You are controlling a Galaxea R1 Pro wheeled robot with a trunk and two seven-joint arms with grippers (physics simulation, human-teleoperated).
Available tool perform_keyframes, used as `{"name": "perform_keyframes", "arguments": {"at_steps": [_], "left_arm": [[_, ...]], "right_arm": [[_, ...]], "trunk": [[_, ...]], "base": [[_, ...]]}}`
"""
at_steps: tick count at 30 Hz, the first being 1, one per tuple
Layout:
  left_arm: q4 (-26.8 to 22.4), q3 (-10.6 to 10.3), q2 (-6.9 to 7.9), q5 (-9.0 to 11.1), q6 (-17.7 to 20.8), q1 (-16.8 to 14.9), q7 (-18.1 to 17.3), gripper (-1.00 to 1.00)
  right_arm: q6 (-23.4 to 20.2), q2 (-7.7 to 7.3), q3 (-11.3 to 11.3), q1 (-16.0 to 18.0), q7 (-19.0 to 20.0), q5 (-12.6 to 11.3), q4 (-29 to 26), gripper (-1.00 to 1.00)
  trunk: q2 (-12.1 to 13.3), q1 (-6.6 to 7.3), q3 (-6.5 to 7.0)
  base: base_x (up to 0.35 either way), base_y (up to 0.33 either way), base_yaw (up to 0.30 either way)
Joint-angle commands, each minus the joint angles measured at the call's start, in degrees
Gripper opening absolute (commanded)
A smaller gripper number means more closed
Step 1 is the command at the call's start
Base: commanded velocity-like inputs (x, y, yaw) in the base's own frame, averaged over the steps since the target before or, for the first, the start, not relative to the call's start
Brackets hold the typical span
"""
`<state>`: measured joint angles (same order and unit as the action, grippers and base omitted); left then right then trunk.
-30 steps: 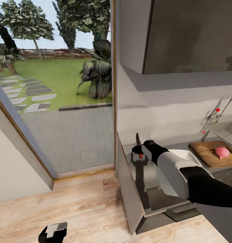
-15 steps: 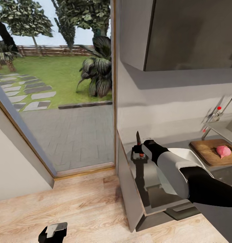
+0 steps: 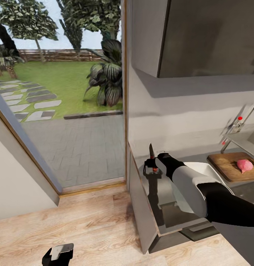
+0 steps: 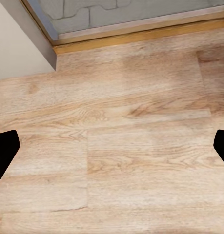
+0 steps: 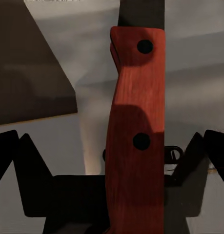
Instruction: In the kitchen, take the Vidalia onion out of the sink, dice it on the chopping board with the paring knife, put the diced onion into the bowl on the countertop, then place both the paring knife and the chopping board into the sink.
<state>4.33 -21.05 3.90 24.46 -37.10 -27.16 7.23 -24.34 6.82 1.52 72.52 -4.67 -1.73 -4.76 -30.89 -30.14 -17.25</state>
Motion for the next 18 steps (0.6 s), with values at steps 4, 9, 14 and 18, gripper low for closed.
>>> {"name": "perform_keyframes", "arguments": {"at_steps": [4,9,14,18], "left_arm": [[0.2,-0.5,-0.03,0.2,-0.3,-0.1,0.2,1.00],[0.2,-0.5,-0.03,0.2,-0.3,-0.1,0.2,1.00],[0.2,-0.5,-0.03,0.2,-0.3,-0.1,0.2,1.00],[0.2,-0.5,-0.03,0.2,-0.3,-0.1,0.2,1.00]], "right_arm": [[-0.4,0.03,0.7,0.0,-0.3,0.3,0.7,-1.00],[-0.4,-0.03,0.6,0.0,-0.3,0.3,0.7,-1.00],[-0.4,-0.05,0.6,0.0,-0.3,0.3,0.7,-1.00],[-0.4,-0.08,0.6,0.0,-0.3,0.3,0.7,-1.00]], "trunk": [[-0.1,-0.04,-0.10],[-0.1,-0.04,-0.10],[-0.1,-0.04,-0.10],[-0.1,-0.04,-0.10]], "base": [[0.000,0.000,0.000],[0.000,0.000,0.000],[0.000,0.000,0.000],[0.000,0.000,0.000]]}}
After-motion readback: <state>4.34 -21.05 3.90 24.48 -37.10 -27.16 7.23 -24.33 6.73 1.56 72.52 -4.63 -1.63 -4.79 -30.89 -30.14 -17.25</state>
